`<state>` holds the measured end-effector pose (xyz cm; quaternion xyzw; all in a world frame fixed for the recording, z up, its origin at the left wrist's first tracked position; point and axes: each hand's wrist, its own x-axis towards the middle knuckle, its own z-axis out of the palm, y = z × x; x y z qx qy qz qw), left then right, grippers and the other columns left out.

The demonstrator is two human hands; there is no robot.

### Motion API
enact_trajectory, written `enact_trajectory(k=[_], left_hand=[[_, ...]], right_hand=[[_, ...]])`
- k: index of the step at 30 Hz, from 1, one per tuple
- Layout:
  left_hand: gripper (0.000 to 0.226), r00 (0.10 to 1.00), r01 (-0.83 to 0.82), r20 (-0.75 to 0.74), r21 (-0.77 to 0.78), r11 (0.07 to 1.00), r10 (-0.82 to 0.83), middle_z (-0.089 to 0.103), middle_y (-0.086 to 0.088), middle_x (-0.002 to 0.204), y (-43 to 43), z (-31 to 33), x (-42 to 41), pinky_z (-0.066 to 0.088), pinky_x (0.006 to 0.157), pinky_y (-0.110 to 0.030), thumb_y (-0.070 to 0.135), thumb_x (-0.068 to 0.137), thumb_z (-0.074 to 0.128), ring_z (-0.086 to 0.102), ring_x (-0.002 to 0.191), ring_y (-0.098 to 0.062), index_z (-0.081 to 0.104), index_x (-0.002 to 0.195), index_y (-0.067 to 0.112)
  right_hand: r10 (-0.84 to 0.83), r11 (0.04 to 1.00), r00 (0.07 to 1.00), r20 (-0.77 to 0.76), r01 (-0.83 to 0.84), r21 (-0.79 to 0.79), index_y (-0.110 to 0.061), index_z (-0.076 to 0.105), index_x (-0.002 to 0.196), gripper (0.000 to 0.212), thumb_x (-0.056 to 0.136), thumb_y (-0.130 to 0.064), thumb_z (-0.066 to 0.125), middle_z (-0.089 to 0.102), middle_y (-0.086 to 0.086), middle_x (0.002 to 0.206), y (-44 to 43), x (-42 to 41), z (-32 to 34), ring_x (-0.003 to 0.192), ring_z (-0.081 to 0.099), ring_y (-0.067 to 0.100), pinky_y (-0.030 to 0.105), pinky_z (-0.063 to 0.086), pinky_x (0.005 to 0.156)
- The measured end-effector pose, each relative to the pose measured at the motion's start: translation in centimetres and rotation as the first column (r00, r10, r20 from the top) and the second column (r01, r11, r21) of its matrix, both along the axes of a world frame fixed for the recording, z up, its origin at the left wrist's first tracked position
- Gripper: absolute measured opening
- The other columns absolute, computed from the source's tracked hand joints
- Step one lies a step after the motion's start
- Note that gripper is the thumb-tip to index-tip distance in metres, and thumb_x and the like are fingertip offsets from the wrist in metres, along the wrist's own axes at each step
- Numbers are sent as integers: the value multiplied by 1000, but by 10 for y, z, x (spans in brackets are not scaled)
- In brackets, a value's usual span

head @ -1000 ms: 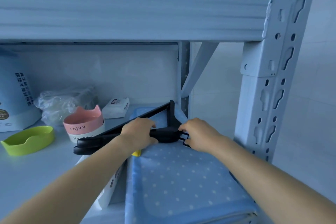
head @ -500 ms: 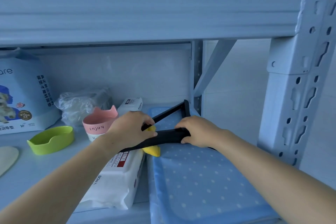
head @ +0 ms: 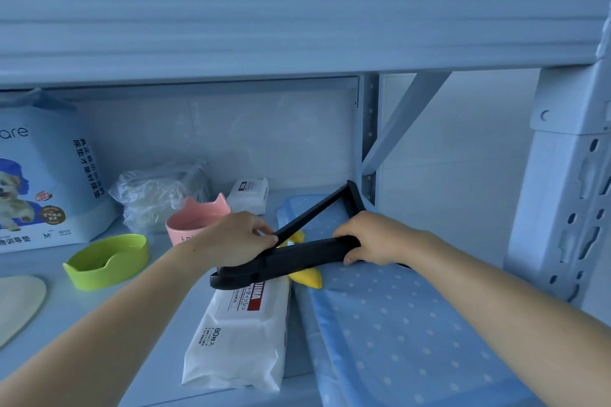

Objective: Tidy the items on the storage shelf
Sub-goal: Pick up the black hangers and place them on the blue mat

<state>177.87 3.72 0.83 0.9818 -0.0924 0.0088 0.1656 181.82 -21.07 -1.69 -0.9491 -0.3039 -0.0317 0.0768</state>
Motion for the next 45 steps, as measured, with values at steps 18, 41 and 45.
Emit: enact_trajectory(k=[18, 41, 45], left_hand=[[39, 932, 334, 143, 16, 943, -333, 52, 22, 122, -11, -18, -8, 31, 73, 8, 27, 87, 63, 52, 101, 8, 53, 123, 38], [44, 875, 275, 322, 286, 918, -363, 46, 27, 132, -33, -38, -17, 38, 99, -21, 22, 85, 63, 38, 127, 2, 55, 118, 49], [63, 884, 285, 348, 124, 950, -311, 52, 22, 128, -31, -34, -18, 32, 86, 0, -8, 80, 42, 47, 120, 1, 61, 116, 40]], right_hand=[[156, 988, 987, 33, -155, -23, -28, 66, 103, 28, 81, -11, 63, 65, -14, 112, -35, -24, -11, 106, 55, -2, 18, 43, 84], [124, 960, 985, 116, -149, 237, -18, 65, 117, 46, 88, 9, 42, 58, -4, 127, -36, -39, -23, 116, 52, 12, 17, 39, 96], [73, 935, 992, 107, -105, 339, -28, 65, 113, 49, 85, 3, 40, 63, -8, 120, -41, -31, -15, 99, 59, 11, 19, 48, 83]])
